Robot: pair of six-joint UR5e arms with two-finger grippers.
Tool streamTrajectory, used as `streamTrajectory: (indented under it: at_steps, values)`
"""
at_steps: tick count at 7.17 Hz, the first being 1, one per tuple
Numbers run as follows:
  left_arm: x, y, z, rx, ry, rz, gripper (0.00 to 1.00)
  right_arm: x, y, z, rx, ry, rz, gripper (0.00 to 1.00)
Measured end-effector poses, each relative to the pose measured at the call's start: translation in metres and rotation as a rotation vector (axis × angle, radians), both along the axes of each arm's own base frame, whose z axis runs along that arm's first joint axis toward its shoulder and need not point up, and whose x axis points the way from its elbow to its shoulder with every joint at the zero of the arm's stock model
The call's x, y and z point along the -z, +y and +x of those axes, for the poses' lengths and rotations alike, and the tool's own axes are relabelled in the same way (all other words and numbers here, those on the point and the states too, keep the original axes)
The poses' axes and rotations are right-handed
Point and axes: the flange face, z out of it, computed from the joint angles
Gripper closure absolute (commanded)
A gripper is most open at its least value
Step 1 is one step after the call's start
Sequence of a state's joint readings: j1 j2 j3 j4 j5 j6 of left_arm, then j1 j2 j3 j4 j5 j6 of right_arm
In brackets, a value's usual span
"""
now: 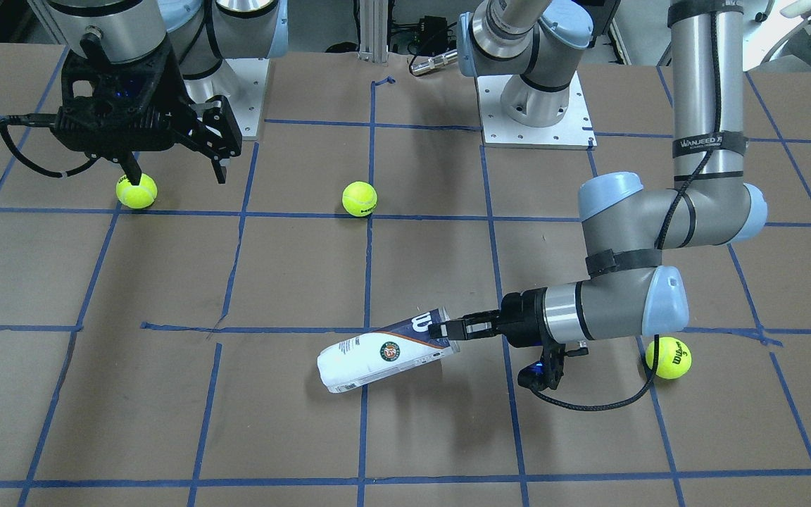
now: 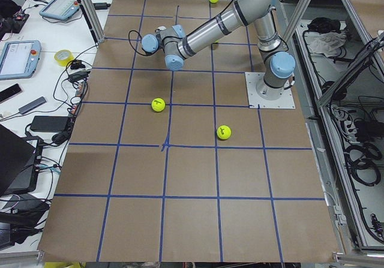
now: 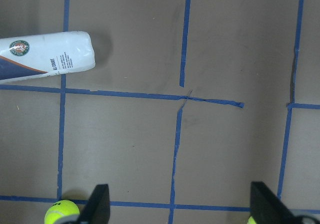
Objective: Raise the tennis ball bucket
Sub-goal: 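Lift and tilt the can upright with the left gripper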
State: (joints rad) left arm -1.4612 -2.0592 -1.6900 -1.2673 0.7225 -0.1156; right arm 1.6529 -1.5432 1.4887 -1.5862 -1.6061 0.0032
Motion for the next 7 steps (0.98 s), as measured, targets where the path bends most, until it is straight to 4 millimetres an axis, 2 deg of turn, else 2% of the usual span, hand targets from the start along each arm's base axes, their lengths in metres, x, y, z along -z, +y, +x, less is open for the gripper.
streamTrajectory:
  at_steps: [1,3,5,7]
  values:
    - [-0.018,0.003,-0.011,0.010,-0.016,-0.032,1.00,0.000,0.000,0.000,0.000,0.000,0.001,0.00]
    - [-0.075,0.010,-0.029,-0.003,-0.083,-0.095,1.00,0.000,0.000,0.000,0.001,0.000,0.001,0.00]
    - [-0.136,0.006,-0.048,0.022,-0.281,-0.209,1.00,-0.002,0.004,-0.001,0.003,0.001,0.003,0.00]
    - [-0.170,-0.006,-0.072,0.094,-0.522,-0.332,1.00,-0.002,0.006,-0.001,0.003,0.002,0.007,0.00]
